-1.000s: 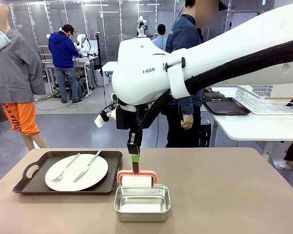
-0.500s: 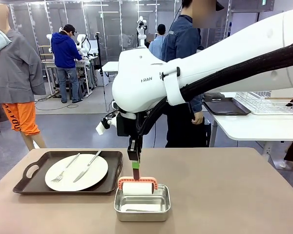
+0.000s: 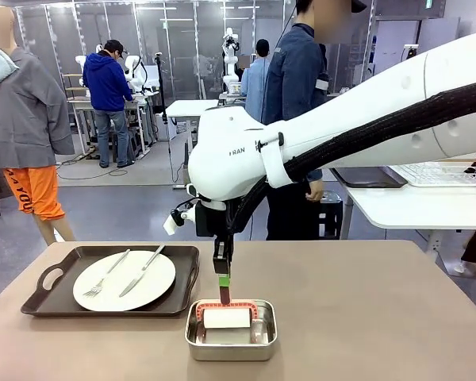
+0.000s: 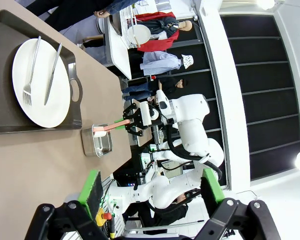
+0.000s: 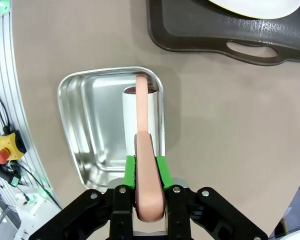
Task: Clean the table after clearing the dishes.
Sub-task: Place the Lint Roller back on top of the Airtight Container.
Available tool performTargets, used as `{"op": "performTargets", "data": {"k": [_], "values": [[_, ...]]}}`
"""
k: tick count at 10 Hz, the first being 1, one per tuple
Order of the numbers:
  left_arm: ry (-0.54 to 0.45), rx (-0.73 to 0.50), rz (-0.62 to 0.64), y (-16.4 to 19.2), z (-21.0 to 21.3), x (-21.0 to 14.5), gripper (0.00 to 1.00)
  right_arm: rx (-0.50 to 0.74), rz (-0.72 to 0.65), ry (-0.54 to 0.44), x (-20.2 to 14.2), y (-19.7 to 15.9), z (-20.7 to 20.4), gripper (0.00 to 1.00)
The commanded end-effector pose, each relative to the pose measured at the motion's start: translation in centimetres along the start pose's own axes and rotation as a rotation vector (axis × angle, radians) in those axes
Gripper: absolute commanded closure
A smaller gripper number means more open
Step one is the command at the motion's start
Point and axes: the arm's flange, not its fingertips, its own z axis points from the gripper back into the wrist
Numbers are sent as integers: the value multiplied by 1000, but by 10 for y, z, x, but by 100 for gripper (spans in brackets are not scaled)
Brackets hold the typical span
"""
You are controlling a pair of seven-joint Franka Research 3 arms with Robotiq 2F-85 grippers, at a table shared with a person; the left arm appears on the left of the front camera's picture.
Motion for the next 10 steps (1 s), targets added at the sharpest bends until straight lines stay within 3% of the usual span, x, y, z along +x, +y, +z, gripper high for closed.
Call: {"op": "performTargets", "data": {"k": [1,6,7,8,9,10], "values": [[6,-7,-1,-2,2,-3,0,-12,66,-51,-3,-11,-7,79],[6,-7,-1,-2,2,-3,0,69,82,-86,-13,-40,-28,79],[6,-7,-1,-2,2,-3,0,53,99,-82,-13,-40,-23,37],[6,-7,-1,-2,2,-3,0,40,108,-72,-12,-38,-18,37],[6,-7,-1,-2,2,-3,0,32,106,-71,-11,-38,-12,0],[6,-7,-1,-2,2,-3,0,30,112,-77,-12,-38,-8,33]]}}
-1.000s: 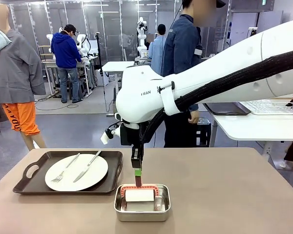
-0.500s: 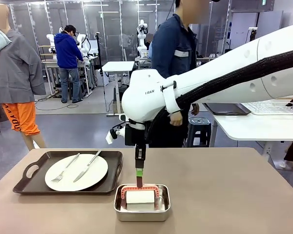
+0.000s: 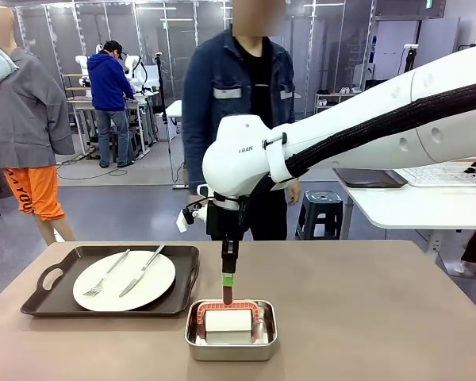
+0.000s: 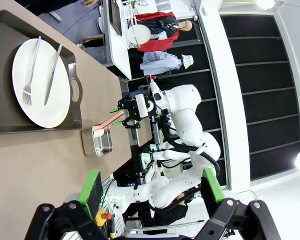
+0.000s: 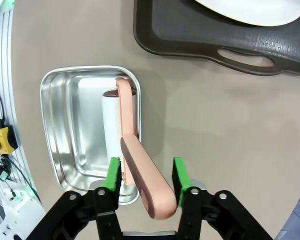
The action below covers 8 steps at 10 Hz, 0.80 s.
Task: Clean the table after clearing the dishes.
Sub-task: Place the Lint Roller back on top of the Airtight Container.
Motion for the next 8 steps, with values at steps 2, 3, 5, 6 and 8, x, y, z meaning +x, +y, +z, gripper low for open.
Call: {"op": "performTargets", "data": {"k": [2,3,5,6,8], "values": [[6,-7,-1,-2,2,-3,0,-30,33,11,3,0,11,0],[6,-7,-1,-2,2,-3,0,-33,32,22,5,-2,14,0],[6,-7,-1,-2,2,-3,0,-45,31,22,6,-3,22,0],[6,-7,-1,-2,2,-3,0,-46,25,17,5,-3,23,0],[6,-7,-1,-2,2,-3,0,-39,16,1,5,-4,22,0]]}}
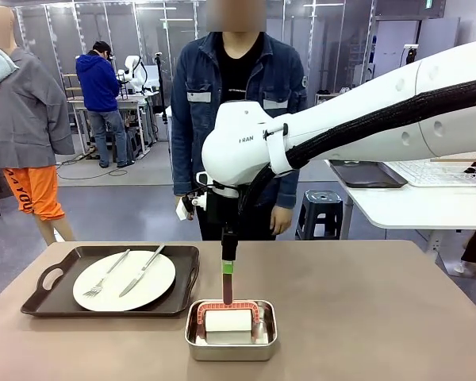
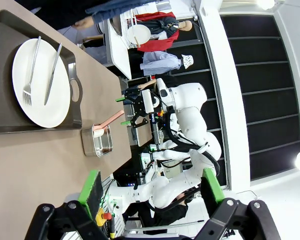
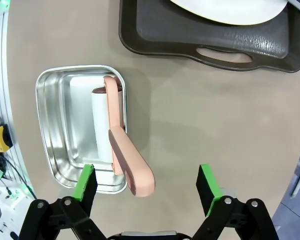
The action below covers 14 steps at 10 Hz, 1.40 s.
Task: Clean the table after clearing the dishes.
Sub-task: Place the Lint Roller back on top of the Airtight Container, then when the right (or left) Handle tray is removed, use the right hand (or left hand) to clean the right (or left) side of the table with the Lint Roller.
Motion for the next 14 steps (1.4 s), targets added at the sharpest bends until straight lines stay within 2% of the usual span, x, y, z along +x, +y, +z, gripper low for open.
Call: {"op": "performTargets", "data": {"k": [1,8,9,11,12,13,14], "values": [[6,-7,-1,-2,2,-3,0,3,14,-4,2,2,0,0],[6,-7,-1,-2,2,-3,0,1,2,0,1,0,0,0],[6,-7,-1,-2,2,-3,0,100,-79,-209,-4,0,32,0],[6,-7,-1,-2,2,-3,0,275,-259,-470,-39,-6,72,0],[6,-7,-1,-2,2,-3,0,322,-358,-579,-66,-12,78,0],[6,-7,-1,-2,2,-3,0,368,-457,-647,-98,-12,79,0],[6,-7,-1,-2,2,-3,0,451,-580,-779,-148,-9,81,0]]}}
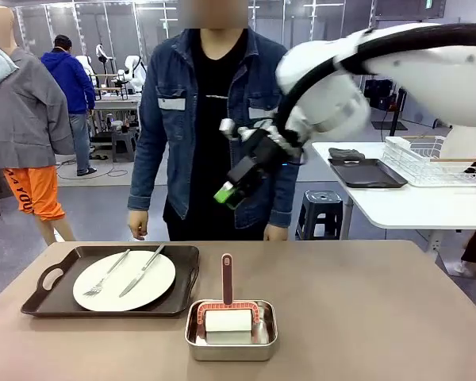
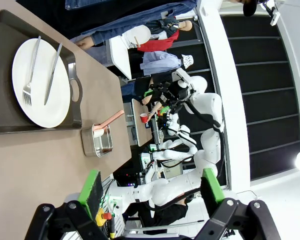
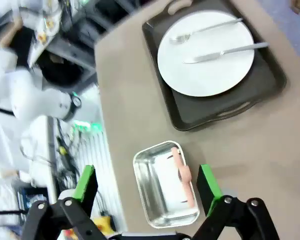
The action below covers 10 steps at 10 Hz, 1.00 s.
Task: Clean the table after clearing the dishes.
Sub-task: When the right (or left) Handle tray is removed, use the right hand (or left hand) to clean the right (or left) side of the table with the Lint Roller.
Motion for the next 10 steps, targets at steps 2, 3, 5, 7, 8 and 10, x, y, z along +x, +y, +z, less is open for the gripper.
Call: {"op": "performTargets", "data": {"k": [2,3,5,7,8,10], "values": [[6,-7,-1,-2,2,-3,0,142,-295,-380,-141,-20,80,0],[6,-7,-1,-2,2,-3,0,224,-376,-454,-188,-31,115,0],[6,-7,-1,-2,2,-3,0,222,-547,-546,-286,-41,190,0],[6,-7,-1,-2,2,-3,0,162,-700,-663,-381,-42,244,0],[6,-7,-1,-2,2,-3,0,138,-751,-700,-426,-36,262,0],[6,-7,-1,-2,2,-3,0,106,-814,-796,-503,-24,266,0]]}}
